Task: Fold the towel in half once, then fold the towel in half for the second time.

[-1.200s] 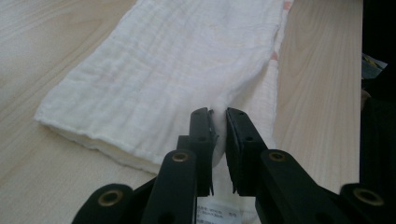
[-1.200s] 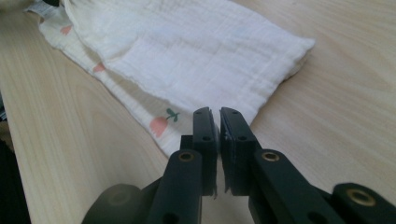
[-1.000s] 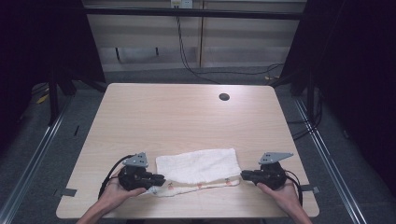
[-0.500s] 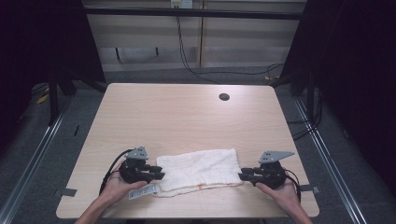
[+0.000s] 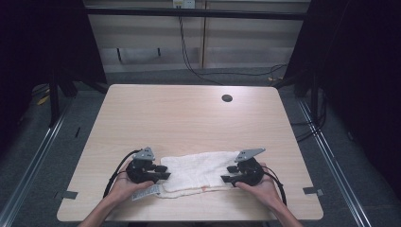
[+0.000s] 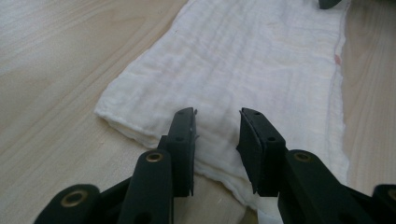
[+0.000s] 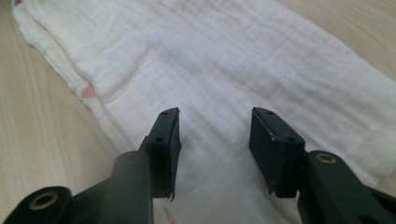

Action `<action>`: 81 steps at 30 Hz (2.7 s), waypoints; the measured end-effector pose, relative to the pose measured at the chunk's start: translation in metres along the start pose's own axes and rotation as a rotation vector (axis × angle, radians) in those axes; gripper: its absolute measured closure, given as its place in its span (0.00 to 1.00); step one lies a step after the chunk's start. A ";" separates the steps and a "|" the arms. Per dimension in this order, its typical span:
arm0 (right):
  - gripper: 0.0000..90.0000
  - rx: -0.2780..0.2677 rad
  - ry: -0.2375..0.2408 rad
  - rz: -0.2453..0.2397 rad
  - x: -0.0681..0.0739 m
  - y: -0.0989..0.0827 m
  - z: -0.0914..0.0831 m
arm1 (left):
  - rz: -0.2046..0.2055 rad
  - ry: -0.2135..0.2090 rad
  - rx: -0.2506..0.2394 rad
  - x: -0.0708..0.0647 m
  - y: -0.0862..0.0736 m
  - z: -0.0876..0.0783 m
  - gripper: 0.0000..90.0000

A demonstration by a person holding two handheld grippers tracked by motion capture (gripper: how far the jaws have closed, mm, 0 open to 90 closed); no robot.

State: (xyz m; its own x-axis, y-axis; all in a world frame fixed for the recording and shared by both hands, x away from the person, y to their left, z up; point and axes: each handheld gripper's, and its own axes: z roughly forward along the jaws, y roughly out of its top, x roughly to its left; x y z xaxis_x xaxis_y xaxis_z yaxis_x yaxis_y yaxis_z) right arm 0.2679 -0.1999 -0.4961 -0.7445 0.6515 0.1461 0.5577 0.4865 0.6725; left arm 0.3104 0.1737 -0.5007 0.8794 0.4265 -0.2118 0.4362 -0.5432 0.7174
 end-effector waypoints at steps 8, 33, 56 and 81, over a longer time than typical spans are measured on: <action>0.91 -0.002 -0.055 -0.036 -0.004 -0.013 -0.012 | 0.019 0.027 0.019 -0.006 0.006 0.008 0.94; 0.71 -0.095 0.109 -0.048 0.039 0.028 -0.010 | -0.020 -0.006 -0.032 0.017 0.050 -0.002 0.60; 0.69 0.009 0.314 -0.224 0.111 0.084 0.089 | -0.095 0.043 -0.012 0.047 0.041 0.007 0.52; 0.81 -0.036 0.179 -0.351 0.129 0.064 0.093 | -0.051 0.045 0.045 0.033 0.034 -0.003 0.48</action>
State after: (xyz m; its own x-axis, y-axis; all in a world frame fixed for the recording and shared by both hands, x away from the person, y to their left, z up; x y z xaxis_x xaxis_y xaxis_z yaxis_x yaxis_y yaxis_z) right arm 0.2418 -0.0299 -0.5017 -0.9415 0.3360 0.0252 0.2474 0.6387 0.7286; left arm 0.3540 0.1717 -0.4815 0.8468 0.4857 -0.2167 0.4892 -0.5515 0.6756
